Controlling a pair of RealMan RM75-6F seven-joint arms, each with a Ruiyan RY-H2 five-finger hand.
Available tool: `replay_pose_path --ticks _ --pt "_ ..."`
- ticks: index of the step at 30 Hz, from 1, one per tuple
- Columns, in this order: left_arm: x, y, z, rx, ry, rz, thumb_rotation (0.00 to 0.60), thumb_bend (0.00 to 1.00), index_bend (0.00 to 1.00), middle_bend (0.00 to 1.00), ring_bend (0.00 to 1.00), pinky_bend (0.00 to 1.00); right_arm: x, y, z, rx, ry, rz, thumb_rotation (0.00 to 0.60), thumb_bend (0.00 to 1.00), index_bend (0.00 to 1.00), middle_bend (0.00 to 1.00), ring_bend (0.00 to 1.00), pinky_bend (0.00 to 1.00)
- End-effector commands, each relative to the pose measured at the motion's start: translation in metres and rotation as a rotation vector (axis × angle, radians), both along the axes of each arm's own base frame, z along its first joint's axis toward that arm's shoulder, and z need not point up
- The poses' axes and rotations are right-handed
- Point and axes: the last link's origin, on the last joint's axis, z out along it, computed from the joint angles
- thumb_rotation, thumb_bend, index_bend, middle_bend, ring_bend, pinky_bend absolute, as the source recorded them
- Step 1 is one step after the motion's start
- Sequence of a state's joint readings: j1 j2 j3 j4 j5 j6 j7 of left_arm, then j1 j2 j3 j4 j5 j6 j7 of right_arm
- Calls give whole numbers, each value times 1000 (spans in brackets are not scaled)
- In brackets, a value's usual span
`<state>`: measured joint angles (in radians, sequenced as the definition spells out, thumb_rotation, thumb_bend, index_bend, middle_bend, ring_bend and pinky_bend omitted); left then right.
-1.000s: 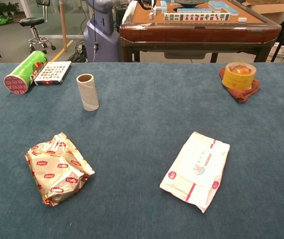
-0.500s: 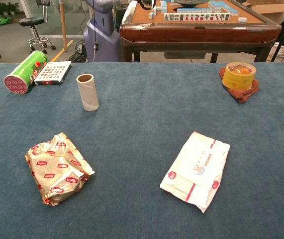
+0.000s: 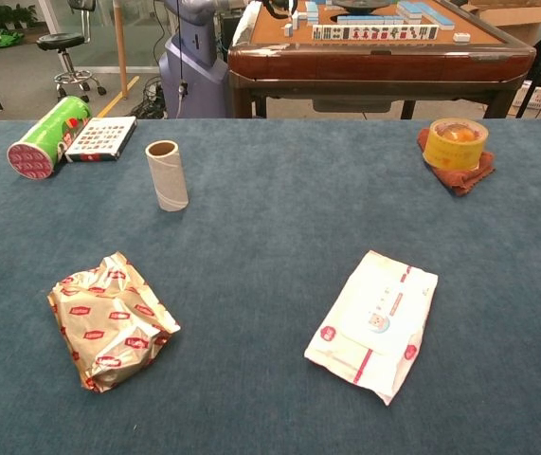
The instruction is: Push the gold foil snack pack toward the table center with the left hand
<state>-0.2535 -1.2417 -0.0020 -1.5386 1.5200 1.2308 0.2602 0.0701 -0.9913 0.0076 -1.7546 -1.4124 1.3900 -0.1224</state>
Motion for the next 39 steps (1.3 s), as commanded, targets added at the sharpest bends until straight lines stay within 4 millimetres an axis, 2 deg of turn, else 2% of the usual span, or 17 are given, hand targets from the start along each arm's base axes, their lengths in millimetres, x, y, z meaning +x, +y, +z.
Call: replay_pose_path --ticks 1,13,24,39 --pt "2 4 -8 -27 10 -1 600 0 0 0 0 121 -1 0 2 -4 -3 -2 600 133 455 469 307 361" --pt "3 8 -31 -88 7 -5 600 0 0 0 0 92 -1 3 4 -14 -11 -2 600 133 455 469 307 361" --pt "24 12 -52 -134 -40 -49 600 0 0 0 0 92 -2 3 6 -18 -15 -2 600 133 455 469 307 361" --pt "37 31 -69 -142 -72 -38 600 0 0 0 0 92 -2 3 9 -29 -24 -3 600 133 455 469 307 361"
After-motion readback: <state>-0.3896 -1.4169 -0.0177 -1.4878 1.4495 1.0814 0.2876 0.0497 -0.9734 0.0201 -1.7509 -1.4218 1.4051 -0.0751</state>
